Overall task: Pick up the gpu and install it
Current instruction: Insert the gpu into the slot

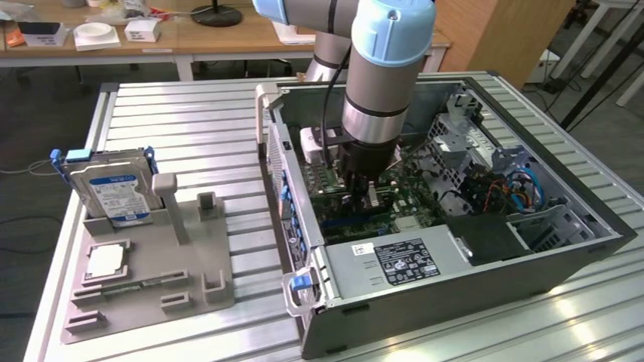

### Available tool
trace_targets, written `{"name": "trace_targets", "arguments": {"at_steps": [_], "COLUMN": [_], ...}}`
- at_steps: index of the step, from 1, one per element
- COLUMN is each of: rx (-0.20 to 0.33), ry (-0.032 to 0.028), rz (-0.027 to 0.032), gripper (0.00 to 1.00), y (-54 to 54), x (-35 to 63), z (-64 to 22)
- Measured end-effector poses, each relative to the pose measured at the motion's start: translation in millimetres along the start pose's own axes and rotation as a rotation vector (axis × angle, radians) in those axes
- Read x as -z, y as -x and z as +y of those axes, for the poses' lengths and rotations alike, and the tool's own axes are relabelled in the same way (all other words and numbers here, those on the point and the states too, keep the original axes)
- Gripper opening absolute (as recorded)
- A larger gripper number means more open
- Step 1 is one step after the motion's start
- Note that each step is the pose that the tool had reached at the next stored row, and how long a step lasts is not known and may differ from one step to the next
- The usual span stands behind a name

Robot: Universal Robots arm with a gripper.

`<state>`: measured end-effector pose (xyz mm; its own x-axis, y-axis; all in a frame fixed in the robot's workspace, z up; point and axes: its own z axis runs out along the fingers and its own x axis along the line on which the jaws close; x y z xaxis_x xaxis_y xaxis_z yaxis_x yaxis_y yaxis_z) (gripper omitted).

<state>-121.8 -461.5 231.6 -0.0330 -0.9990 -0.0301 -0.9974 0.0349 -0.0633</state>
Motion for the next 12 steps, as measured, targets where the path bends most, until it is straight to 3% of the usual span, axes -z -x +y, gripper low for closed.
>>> {"name": "trace_targets", "arguments": {"at_steps": [12], "rx": [0.0], "ry": [-0.0001], "rz": [-0.0001], "gripper": [0.28], "y": [0.0], "x": [-0.3], "z": [0.0]}}
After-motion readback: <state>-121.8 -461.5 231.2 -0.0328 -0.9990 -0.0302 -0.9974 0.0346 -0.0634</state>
